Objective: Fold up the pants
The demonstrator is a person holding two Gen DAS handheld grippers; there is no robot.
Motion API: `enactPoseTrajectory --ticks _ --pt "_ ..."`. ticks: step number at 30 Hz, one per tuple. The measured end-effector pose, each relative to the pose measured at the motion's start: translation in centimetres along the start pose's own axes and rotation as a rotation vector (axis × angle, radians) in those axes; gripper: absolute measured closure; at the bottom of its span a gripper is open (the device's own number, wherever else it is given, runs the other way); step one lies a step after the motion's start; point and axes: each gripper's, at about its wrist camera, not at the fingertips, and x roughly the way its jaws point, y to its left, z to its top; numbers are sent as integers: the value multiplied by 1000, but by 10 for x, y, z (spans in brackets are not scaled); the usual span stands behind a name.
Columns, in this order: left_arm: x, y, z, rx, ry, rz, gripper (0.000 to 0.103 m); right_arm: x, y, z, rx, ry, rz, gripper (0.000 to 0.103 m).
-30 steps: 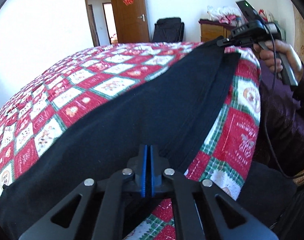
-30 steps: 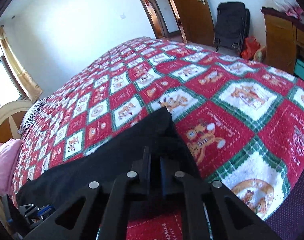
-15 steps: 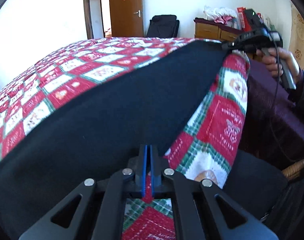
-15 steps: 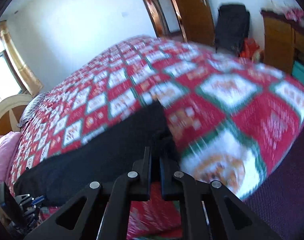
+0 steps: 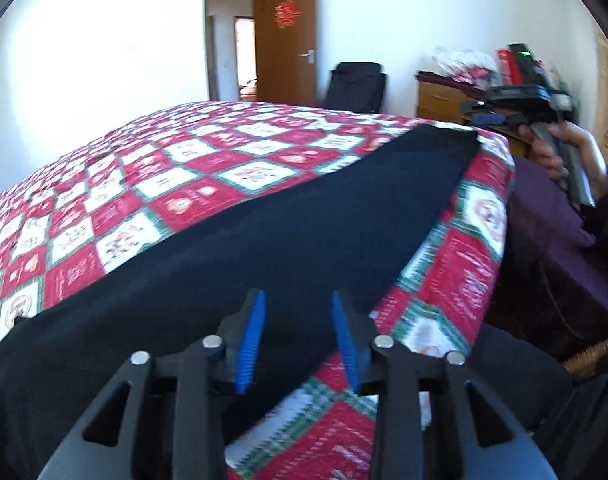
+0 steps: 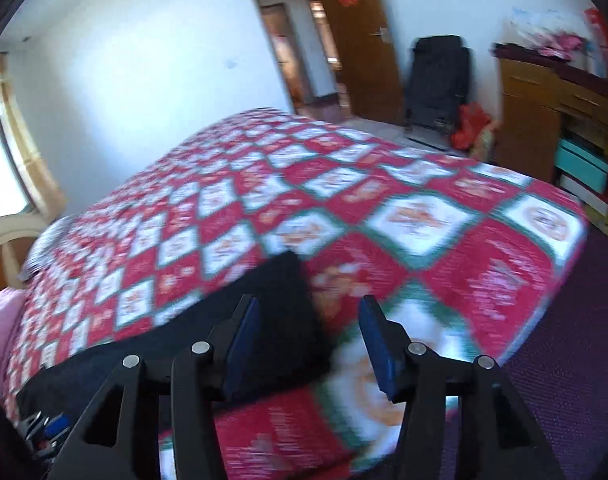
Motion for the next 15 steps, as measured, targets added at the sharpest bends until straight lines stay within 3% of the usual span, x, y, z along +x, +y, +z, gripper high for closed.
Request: enactPoseTrajectory --ticks 4,9,12,15 --pt "19 16 -13 -48 72 36 65 18 45 -12 -119 68 90 49" --pt "13 21 -20 -71 50 27 65 54 67 -48 -215 247 81 49" --pt "-5 33 -20 -89 14 77 63 48 80 -57 -312 210 27 49" --pt "-37 65 -24 -120 -37 203 46 43 84 -57 -304 203 53 49"
